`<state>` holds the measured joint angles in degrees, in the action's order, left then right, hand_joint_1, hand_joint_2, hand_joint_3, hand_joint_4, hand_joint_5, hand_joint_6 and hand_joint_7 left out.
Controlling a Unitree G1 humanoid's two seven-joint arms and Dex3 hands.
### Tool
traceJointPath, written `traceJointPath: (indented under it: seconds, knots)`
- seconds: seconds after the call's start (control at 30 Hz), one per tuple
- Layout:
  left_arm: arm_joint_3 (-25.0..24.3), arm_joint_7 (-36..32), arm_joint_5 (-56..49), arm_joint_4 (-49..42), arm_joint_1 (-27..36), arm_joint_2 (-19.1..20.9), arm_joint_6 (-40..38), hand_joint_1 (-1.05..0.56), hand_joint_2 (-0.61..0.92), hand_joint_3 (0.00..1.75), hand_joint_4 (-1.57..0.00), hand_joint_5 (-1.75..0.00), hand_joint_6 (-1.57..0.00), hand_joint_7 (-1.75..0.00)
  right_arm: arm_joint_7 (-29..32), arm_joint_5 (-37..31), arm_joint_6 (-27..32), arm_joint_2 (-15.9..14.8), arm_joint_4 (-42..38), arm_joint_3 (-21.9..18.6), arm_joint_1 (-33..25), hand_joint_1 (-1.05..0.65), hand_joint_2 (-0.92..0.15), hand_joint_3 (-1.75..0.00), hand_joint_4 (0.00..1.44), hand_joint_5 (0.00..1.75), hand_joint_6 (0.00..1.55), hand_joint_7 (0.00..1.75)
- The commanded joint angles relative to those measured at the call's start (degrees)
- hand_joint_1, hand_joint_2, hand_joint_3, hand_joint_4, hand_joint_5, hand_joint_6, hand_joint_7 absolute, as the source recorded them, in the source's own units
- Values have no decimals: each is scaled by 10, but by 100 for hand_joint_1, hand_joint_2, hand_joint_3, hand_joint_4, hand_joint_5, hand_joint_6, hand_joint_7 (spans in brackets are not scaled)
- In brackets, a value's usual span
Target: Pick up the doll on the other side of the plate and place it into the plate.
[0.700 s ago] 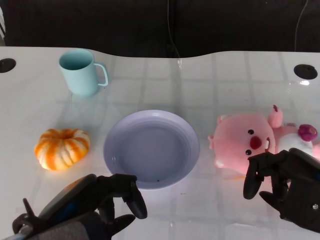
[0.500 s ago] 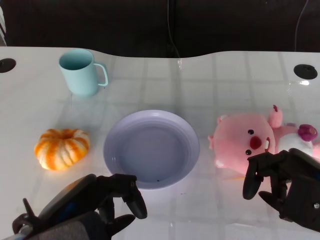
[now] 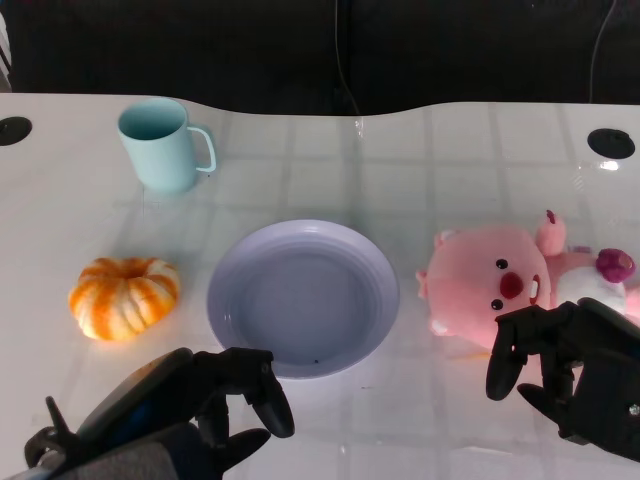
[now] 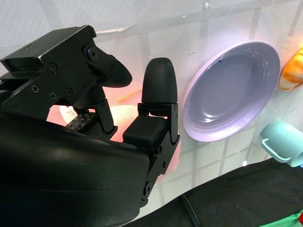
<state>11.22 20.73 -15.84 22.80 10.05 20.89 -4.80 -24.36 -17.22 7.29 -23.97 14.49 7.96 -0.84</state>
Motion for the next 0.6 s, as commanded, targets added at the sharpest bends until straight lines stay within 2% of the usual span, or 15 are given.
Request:
traceJointPath:
  seconds: [0.03, 0.2, 0.37, 0.4, 0.47, 0.6]
  knots:
    - [-4, 0, 1, 0, -4, 6, 1, -13, 74, 70, -65, -166, -70, -114, 6, 9, -9, -3, -5, -7, 4, 2, -53, -105, 76, 158, 78, 124]
    - [-3, 2, 0, 0, -5, 6, -2, -13, 74, 70, -66, -168, -69, -114, 56, 22, -34, 27, -11, -26, -5, 2, -50, -106, 76, 151, 76, 121]
    - [-4, 2, 1, -1, -4, 7, 0, -13, 74, 70, -65, -170, -69, -115, 133, 20, -95, 58, -27, -47, -8, -4, -66, -63, 66, 115, 66, 73]
    - [-5, 1, 1, -2, -4, 7, 3, -13, 74, 70, -65, -170, -69, -115, 149, 15, -104, 61, -33, -51, -5, -5, -68, -58, 65, 110, 65, 67]
    - [-5, 2, 0, 0, -4, 8, 0, -14, 74, 71, -65, -169, -69, -115, 171, 2, -116, 61, -40, -57, 1, -11, -72, -49, 52, 91, 54, 49]
    - [-6, 4, 3, 2, -3, 8, -3, -13, 74, 71, -64, -169, -69, -114, 194, -41, -115, 44, -41, -63, 10, -24, -84, -24, 32, 67, 41, 23]
